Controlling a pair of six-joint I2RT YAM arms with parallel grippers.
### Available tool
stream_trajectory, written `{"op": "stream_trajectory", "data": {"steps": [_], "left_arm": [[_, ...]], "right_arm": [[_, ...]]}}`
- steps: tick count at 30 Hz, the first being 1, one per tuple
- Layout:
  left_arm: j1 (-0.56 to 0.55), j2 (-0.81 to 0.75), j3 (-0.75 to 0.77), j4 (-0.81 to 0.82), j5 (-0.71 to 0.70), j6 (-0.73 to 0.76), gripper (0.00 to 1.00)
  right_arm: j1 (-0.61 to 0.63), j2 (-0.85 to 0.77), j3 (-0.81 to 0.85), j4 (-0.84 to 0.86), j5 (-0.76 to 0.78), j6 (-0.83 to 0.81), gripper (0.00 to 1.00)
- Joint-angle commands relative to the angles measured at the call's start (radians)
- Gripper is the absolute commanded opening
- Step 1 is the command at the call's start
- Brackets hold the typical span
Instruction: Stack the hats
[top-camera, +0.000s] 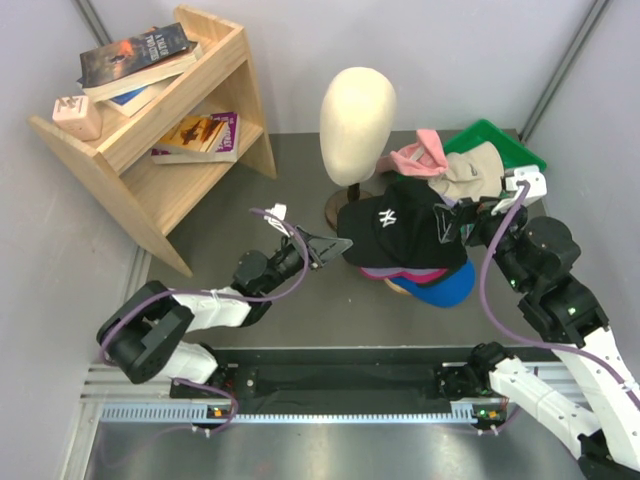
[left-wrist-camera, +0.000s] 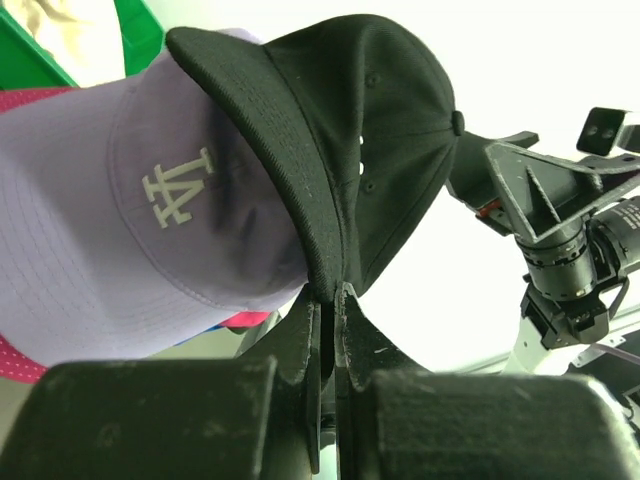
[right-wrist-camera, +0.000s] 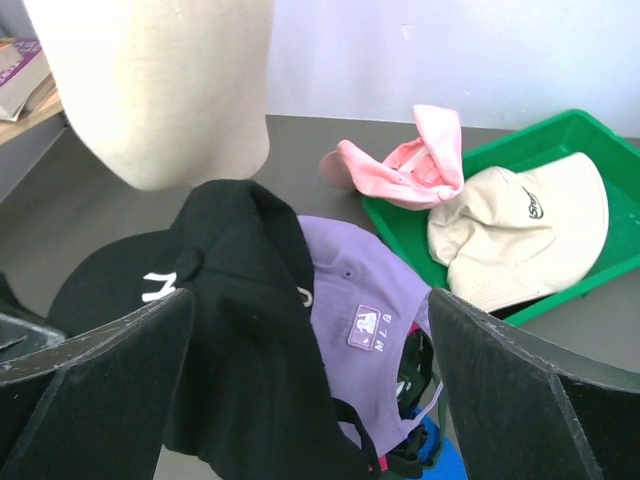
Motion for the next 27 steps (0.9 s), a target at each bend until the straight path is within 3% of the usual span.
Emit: {"op": "stream_trajectory", "data": {"steps": [1, 7, 12, 20, 27], "left_arm": [[0.014, -0.119, -0.019, 0.009, -0.063, 0.055, 0.0], [0.019, -0.287, -0.047, -0.184, -0.129, 0.127, 0.0], [0.025, -0.332, -0.01, -0.243, -0.113, 0.159, 0.0], [0.018, -0.213, 0.21, -0.226, 0.043, 0.153, 0.0], [-0.051, -0.084, 0.393, -0.237, 0.063, 0.201, 0.0]], "right_arm": [[0.009, 0.011, -0.016, 0.051, 0.056, 0.042, 1.0], [0.009, 0.031, -0.059, 0.099, 0.03, 0.075, 0.99], [0.007, 0.013, -0.077, 0.142, 0.012, 0.103, 0.98], [0.009, -0.049, -0.042, 0.128, 0.052, 0.095, 0.98], [0.007, -0.086, 0.019, 0.124, 0.09, 0.055, 0.99]]}}
